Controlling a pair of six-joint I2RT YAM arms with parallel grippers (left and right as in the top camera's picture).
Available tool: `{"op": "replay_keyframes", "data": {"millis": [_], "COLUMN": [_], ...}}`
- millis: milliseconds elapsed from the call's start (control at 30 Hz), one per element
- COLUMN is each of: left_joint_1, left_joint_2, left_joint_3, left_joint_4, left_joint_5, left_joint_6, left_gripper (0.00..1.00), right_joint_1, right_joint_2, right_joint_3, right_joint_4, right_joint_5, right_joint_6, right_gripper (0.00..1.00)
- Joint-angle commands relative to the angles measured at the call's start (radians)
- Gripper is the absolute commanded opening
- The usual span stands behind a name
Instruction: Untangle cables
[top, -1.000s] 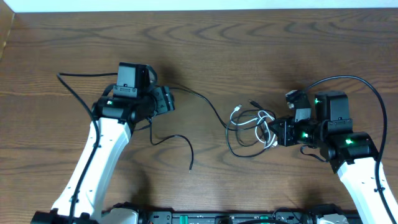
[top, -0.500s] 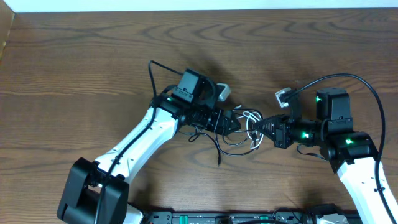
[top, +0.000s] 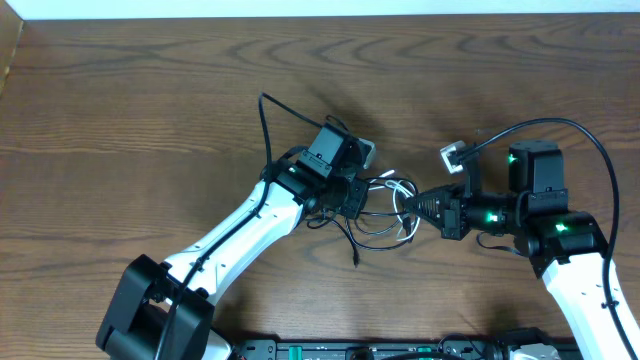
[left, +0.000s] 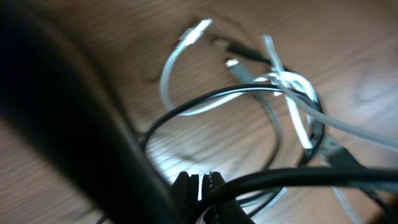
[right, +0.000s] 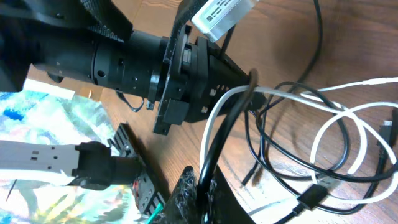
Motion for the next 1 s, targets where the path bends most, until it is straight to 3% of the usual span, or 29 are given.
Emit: {"op": "replay_keyframes", "data": {"millis": [0,67,167,233,400,533,600,667,867,967], "left_joint_1": [0.021,0.056,0.142,0.222,0.362,0.409,0.409,0.41,0.41,0.41], "left_joint_2": [-0.015,-0.041,-0.095,-0.138,-0.227,-0.26,-0.259,-0.258,-0.258,-0.258], "left_joint_3": [0.019,0.019,0.019,0.019,0.019,0.019,0.019,0.019,0.019,0.019], "left_joint_4": [-0.056,-0.101,-0.171,-0.192,-0.191,-0.19,-0.192,-0.191,-0.201,-0.207], "left_joint_5": [-0.212,-0.282,-0.365,-0.365,-0.319,-0.296,-0.257,-0.229,-0.229,-0.229], "left_joint_6": [0.006,0.006,0.006,0.006,0.006,-0.031,-0.044,-0.044,-0.044,-0.044], "left_gripper": [0.07,0.07,0.07,0.07,0.08,0.08,0.08,0.08,0.08,0.08], "right_joint_1": [-0.003,-0.004,-0.022,-0.052,-0.107,-0.164,-0.174,-0.174,-0.174,-0.177], "right_joint_2": [-0.006,-0.006,-0.006,-0.006,-0.006,-0.006,-0.006,-0.006,-0.006,-0.006], "right_joint_3": [0.009,0.009,0.009,0.009,0.008,0.009,0.016,0.05,0.37,0.546], "right_joint_4": [-0.031,-0.088,-0.249,-0.32,-0.347,-0.337,-0.17,-0.117,-0.238,-0.246], "right_joint_5": [0.171,0.433,0.969,1.124,1.177,1.213,0.933,0.747,0.833,0.98], "right_joint_6": [0.031,0.119,0.422,0.491,0.492,0.604,0.388,0.238,0.146,0.147], "right_gripper": [0.01,0.01,0.01,0.01,0.01,0.01,0.01,0.01,0.01,0.01]}}
